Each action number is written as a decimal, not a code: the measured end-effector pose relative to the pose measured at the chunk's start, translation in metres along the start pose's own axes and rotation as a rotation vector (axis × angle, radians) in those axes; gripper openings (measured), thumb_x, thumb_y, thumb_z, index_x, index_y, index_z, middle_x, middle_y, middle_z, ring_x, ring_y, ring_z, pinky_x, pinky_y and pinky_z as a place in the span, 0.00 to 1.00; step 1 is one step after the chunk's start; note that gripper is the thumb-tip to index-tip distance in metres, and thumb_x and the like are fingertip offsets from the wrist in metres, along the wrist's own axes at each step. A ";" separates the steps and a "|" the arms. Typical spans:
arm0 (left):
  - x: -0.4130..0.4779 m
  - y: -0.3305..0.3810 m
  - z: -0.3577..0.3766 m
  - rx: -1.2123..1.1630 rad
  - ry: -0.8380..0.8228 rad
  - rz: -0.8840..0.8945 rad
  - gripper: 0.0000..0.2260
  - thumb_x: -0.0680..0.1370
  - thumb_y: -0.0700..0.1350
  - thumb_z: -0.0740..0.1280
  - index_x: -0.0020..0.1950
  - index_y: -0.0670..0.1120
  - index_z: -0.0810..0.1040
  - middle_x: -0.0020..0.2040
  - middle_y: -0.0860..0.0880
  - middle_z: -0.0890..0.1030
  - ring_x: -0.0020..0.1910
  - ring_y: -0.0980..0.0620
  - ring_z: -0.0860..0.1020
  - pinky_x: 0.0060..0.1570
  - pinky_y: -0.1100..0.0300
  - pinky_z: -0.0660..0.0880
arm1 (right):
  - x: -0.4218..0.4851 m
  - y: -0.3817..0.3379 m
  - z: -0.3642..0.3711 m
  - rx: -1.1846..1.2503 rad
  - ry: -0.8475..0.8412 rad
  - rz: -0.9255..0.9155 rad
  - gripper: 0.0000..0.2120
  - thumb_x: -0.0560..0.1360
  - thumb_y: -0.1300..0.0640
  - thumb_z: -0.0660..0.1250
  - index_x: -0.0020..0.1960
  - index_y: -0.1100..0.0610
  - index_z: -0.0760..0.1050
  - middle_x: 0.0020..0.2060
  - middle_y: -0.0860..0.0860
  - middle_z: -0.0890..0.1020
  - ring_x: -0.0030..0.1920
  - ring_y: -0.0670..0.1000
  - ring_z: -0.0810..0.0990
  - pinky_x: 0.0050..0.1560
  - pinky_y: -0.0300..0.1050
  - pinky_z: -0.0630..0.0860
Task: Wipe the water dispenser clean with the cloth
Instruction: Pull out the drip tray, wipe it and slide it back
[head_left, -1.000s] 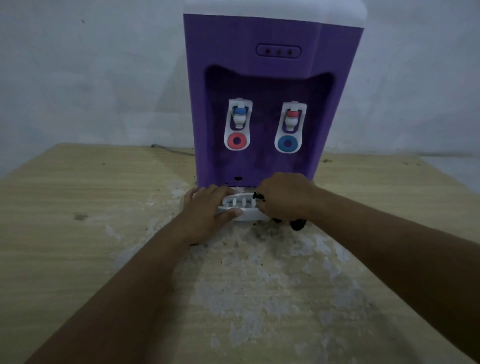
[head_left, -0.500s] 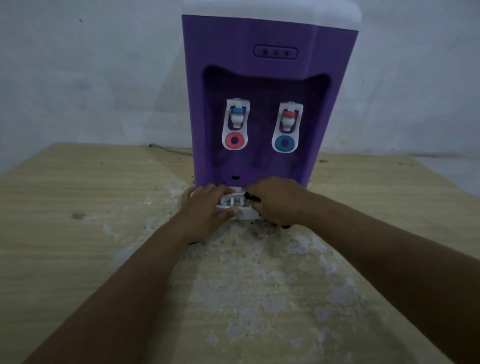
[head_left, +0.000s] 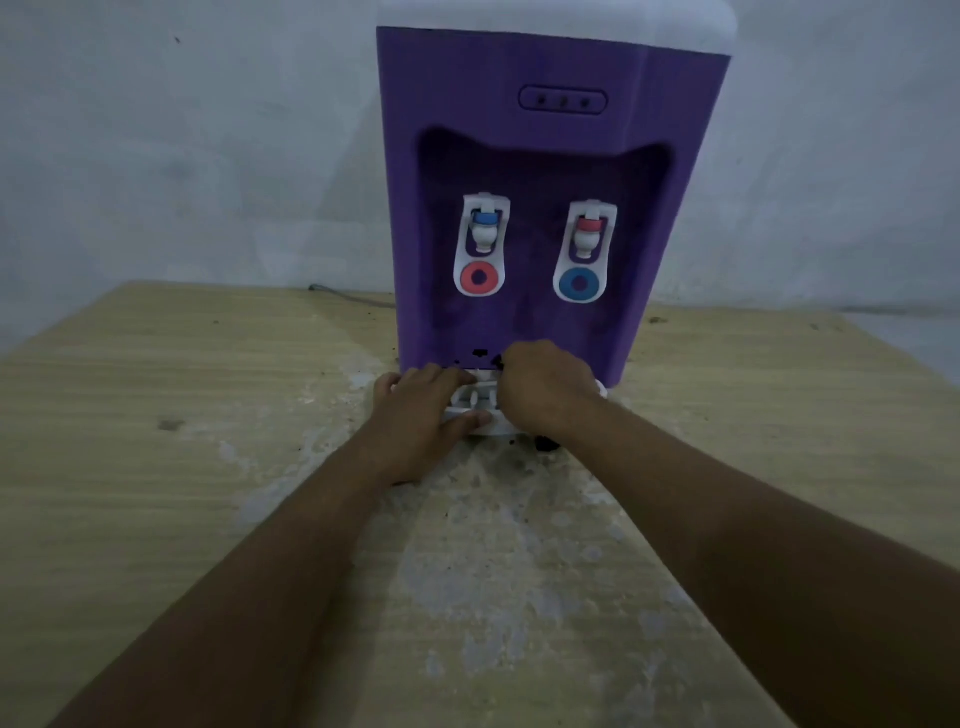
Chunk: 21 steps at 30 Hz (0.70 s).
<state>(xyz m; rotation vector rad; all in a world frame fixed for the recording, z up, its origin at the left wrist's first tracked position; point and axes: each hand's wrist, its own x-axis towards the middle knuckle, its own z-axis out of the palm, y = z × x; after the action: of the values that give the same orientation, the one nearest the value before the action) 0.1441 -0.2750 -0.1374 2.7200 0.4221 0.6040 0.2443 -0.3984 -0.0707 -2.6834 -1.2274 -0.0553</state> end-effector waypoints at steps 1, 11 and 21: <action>0.000 0.000 0.000 0.010 0.006 0.003 0.23 0.73 0.65 0.56 0.63 0.56 0.73 0.50 0.56 0.72 0.57 0.51 0.73 0.61 0.51 0.60 | -0.003 0.002 0.001 0.034 -0.018 0.012 0.05 0.76 0.58 0.61 0.50 0.57 0.74 0.48 0.54 0.78 0.44 0.55 0.77 0.41 0.48 0.72; 0.004 0.001 0.000 -0.003 -0.032 -0.003 0.27 0.72 0.66 0.54 0.65 0.55 0.72 0.56 0.53 0.75 0.59 0.51 0.71 0.61 0.50 0.59 | 0.023 -0.013 -0.012 0.140 -0.145 0.250 0.08 0.74 0.62 0.65 0.38 0.61 0.69 0.38 0.53 0.73 0.40 0.53 0.75 0.43 0.47 0.73; 0.003 -0.001 0.005 0.085 0.023 -0.016 0.18 0.77 0.61 0.63 0.65 0.56 0.72 0.57 0.53 0.74 0.60 0.50 0.71 0.53 0.54 0.56 | -0.001 -0.004 -0.011 -0.020 -0.124 0.112 0.04 0.76 0.59 0.61 0.45 0.58 0.73 0.45 0.54 0.77 0.46 0.56 0.78 0.42 0.47 0.73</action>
<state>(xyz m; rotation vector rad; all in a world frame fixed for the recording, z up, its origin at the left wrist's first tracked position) 0.1484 -0.2745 -0.1409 2.7900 0.4851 0.6280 0.2411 -0.3982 -0.0593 -2.8050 -1.1117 0.1176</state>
